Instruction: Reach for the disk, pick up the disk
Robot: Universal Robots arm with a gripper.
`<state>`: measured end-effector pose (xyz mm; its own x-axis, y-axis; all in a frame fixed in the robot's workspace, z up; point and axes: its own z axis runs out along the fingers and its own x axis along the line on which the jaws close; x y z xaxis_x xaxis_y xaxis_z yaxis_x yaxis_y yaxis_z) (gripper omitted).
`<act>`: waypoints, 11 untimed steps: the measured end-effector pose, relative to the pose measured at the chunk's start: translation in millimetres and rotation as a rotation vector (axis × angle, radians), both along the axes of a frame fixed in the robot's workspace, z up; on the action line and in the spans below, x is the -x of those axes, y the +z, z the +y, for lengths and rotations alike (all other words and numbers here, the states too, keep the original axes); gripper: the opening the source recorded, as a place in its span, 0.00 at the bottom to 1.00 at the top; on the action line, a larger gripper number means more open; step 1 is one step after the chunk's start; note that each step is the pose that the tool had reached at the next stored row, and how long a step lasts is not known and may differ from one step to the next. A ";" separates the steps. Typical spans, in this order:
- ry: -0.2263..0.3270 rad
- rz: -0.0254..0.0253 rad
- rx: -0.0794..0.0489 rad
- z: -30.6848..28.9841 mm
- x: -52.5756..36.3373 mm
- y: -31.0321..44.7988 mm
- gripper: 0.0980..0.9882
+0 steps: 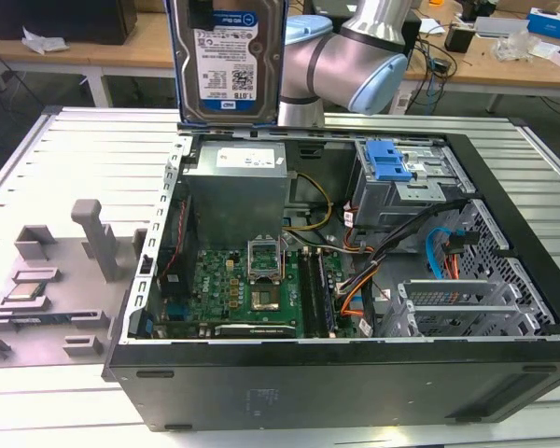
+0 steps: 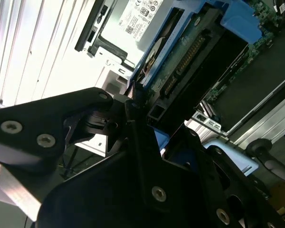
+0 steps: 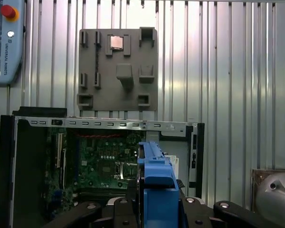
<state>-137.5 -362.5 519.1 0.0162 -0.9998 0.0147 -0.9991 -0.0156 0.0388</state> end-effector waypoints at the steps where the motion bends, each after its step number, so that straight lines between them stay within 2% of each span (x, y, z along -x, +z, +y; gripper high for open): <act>1: 0.000 0.0000 0.000 0.0 -0.1 0.0 0.30; 5: 0.000 0.0000 0.000 0.1 -0.9 0.0 0.30; 9: 0.000 -0.0001 0.000 0.1 -9.9 -0.1 0.30; 11: 0.000 0.0002 0.001 0.0 -18.0 0.0 0.30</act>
